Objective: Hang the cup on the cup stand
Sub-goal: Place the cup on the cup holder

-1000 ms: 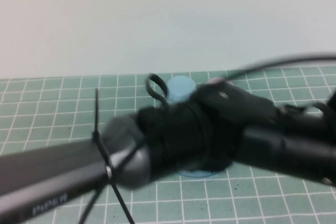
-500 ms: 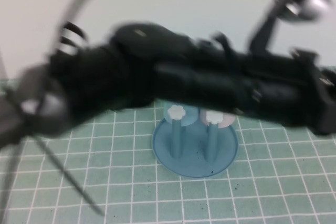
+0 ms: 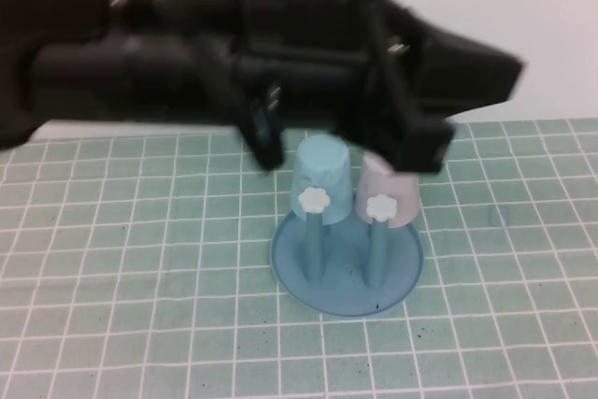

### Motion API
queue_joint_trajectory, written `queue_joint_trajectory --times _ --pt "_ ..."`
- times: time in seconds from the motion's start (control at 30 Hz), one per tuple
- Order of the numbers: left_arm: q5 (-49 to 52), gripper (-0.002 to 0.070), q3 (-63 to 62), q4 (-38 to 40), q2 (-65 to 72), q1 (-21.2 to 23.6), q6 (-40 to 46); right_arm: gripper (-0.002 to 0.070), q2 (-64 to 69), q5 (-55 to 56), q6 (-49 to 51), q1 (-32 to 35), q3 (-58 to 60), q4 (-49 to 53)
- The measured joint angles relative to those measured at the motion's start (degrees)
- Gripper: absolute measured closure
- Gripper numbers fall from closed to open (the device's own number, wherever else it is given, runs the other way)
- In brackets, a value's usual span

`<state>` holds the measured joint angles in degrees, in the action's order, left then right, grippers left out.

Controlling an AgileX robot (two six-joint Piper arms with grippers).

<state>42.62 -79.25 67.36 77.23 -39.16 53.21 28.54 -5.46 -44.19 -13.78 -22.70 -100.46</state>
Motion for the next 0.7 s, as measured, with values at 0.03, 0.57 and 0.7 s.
queue_joint_trajectory --times 0.03,0.57,0.7 --pt "-0.89 0.0674 1.46 -0.84 -1.1 0.0 -0.11 0.0087 2.04 -0.93 -1.75 0.0 -1.11 0.0" --pt "-23.76 0.0675 29.02 -2.49 -21.43 0.0 -0.98 0.0088 28.84 -14.13 -17.49 0.0 -14.72 1.34" --pt "-29.33 0.0674 33.97 -2.87 -26.39 0.0 -0.98 0.0089 33.04 -16.7 -22.17 0.0 -17.33 1.44"
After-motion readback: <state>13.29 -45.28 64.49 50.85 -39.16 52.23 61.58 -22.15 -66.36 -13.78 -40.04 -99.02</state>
